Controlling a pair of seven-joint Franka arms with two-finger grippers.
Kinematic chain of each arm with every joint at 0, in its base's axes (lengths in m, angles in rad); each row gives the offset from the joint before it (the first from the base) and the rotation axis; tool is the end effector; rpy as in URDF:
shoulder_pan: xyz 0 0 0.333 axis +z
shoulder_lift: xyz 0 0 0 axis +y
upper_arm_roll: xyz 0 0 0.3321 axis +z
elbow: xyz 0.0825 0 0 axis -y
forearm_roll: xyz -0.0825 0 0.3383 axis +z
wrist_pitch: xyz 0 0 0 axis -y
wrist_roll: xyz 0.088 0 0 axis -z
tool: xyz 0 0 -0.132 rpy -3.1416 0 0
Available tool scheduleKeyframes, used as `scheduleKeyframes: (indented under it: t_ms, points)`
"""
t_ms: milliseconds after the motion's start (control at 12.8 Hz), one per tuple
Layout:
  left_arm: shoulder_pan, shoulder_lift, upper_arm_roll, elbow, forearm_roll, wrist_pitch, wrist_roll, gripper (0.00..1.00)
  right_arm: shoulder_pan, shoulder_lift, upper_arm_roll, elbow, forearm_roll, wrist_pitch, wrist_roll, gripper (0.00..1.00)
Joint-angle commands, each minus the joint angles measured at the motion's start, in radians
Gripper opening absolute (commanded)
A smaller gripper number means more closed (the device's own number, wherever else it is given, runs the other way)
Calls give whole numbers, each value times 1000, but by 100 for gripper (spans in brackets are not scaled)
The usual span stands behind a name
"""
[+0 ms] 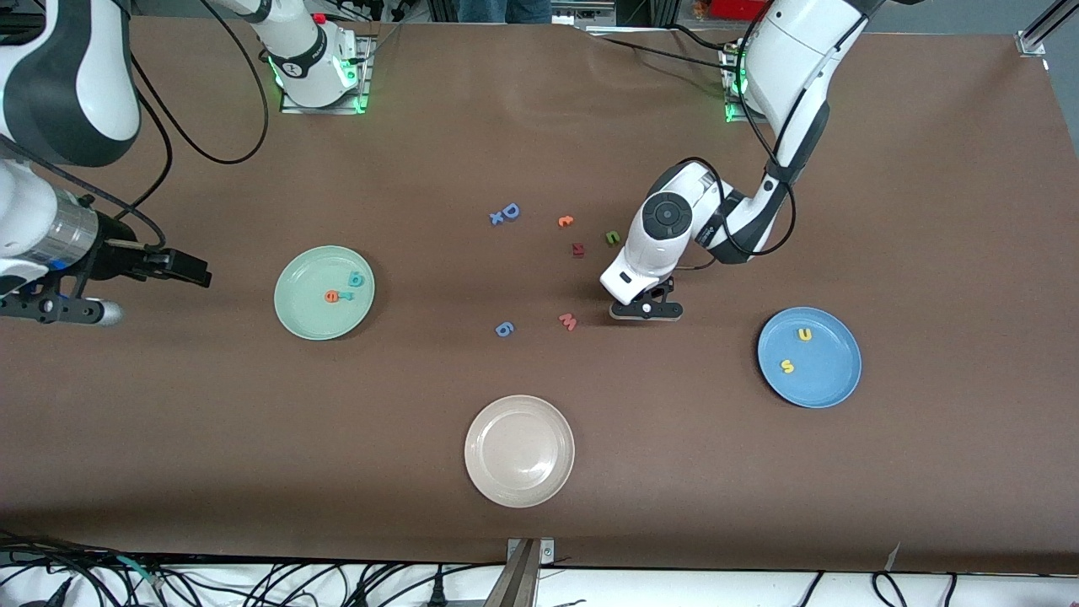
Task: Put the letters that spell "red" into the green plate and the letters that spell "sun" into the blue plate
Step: 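Grasp the green u with the left gripper while the right gripper rests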
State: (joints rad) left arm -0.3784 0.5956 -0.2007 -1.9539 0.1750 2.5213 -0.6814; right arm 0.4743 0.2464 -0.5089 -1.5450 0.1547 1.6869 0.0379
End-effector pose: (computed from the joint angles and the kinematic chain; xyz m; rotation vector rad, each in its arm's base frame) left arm 0.5035 -0.3220 0.1989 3.1382 -0.0125 -0.0241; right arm 0.5786 0.0282 0.5164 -3.1033 0.1359 0.1132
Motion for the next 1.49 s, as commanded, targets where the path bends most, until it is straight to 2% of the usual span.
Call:
scheduleKeyframes:
  t_ms: [0,156,313,469,625,704,782,860,938,1016,1173,1407]
  points:
    - [7,-3,4,23,35,-53,-17,16,10,-16,-11,17,-6,-42,-9,100]
    - [7,-3,3,32,35,-64,-18,27,9,-12,-46,84,-3,-73,-4,100]
    - [1,-19,-2,32,34,-94,-26,27,12,-4,-48,97,-4,-73,11,100]
    - [1,-34,-3,30,31,-110,-27,27,13,-16,-42,92,-59,-76,20,100]
    - [-1,-39,-5,30,28,-122,-27,29,-2,-96,-7,57,-61,-140,20,100]
    - [-2,-45,-6,29,26,-143,-27,36,-69,-128,69,30,-69,-144,10,100]
    - [-4,-54,-11,27,23,-166,-27,48,-179,-160,199,1,-83,-144,2,100]
    - [7,-63,-51,23,17,-194,-33,61,-292,-186,337,-21,-128,-141,5,100]
    - [10,-65,-80,17,17,-220,-64,69,-371,-200,427,-38,-158,-138,4,100]
    - [6,-63,-97,13,17,-223,-93,73,-416,-226,466,-70,-159,-109,2,100]
    - [9,-71,-141,-16,17,-223,-132,73,-485,-294,504,-188,-149,3,-21,100]
    - [0,-99,-152,-75,18,-213,-142,73,-537,-297,507,-201,-133,14,-122,100]
